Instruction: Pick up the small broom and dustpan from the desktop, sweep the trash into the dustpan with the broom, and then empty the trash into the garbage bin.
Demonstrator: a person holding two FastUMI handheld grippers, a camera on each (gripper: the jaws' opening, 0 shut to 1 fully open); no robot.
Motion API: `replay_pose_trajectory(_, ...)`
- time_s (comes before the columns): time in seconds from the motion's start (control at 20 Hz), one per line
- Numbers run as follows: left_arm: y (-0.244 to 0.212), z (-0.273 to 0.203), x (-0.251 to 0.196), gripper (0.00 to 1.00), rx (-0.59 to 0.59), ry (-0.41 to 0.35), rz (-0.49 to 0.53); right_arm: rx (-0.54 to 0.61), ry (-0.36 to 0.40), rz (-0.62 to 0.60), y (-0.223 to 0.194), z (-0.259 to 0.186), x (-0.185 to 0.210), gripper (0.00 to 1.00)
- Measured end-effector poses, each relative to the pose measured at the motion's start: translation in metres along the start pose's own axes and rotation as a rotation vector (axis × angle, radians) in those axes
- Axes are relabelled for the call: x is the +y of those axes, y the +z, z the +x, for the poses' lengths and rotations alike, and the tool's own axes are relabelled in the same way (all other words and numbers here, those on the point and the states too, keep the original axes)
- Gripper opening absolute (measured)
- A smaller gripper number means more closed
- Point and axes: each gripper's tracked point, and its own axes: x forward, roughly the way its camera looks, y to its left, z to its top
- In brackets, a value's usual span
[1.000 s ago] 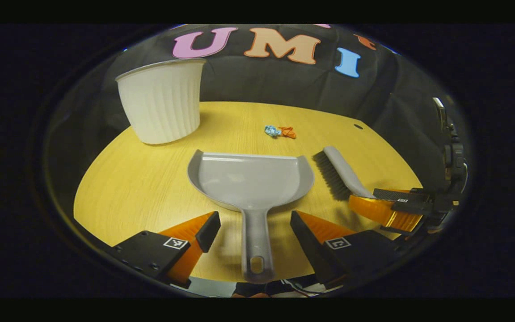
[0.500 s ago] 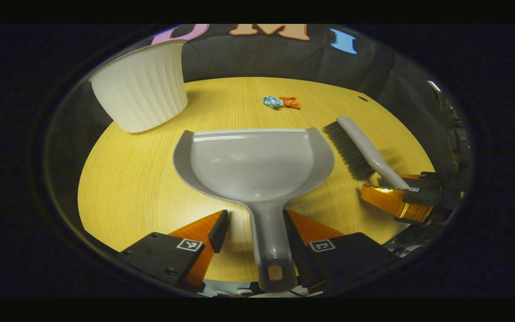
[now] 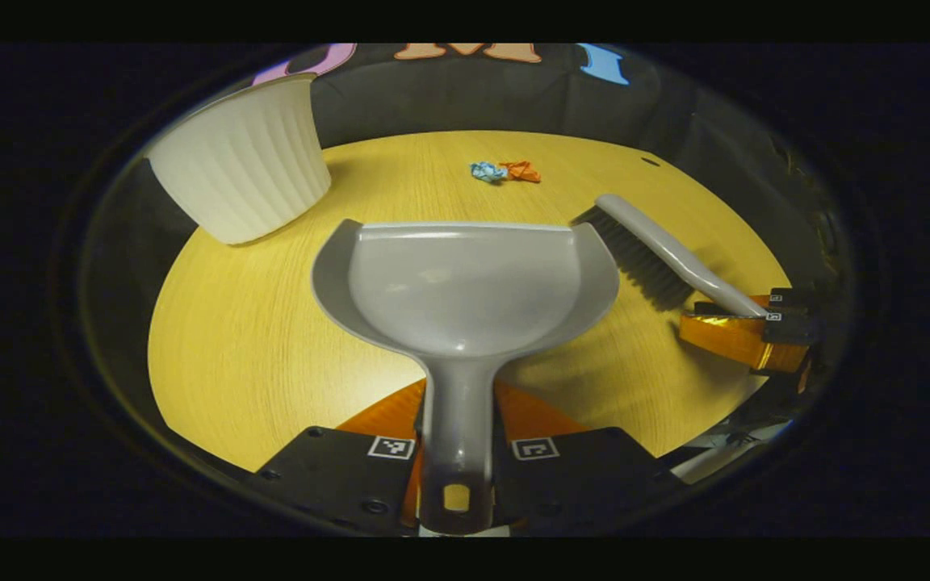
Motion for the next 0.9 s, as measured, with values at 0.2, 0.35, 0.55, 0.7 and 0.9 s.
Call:
replay_pose_trajectory(0.2,0.004,-0.007,0.004,0.29,-0.026,-0.028,-0.019,-0.04,0.01,0.015,0.011,-0.007,-0.003,0.26)
replay_pose_trajectory(0.35,0.012,-0.017,0.011,0.29,-0.049,-0.039,-0.026,-0.075,0.017,0.015,0.022,-0.017,-0.001,0.26)
replay_pose_trajectory(0.55,0.035,-0.042,0.02,0.29,-0.082,-0.071,-0.043,-0.119,0.031,0.02,0.047,-0.038,0.003,0.26)
replay_pose_trajectory(0.7,0.056,-0.057,0.033,0.29,-0.097,-0.087,-0.007,-0.148,0.028,-0.027,0.073,-0.049,0.002,0.26)
replay_pose_trajectory(0.9,0.084,-0.056,0.059,0.29,-0.089,-0.087,0.102,-0.191,-0.017,-0.081,0.13,-0.039,-0.016,0.26)
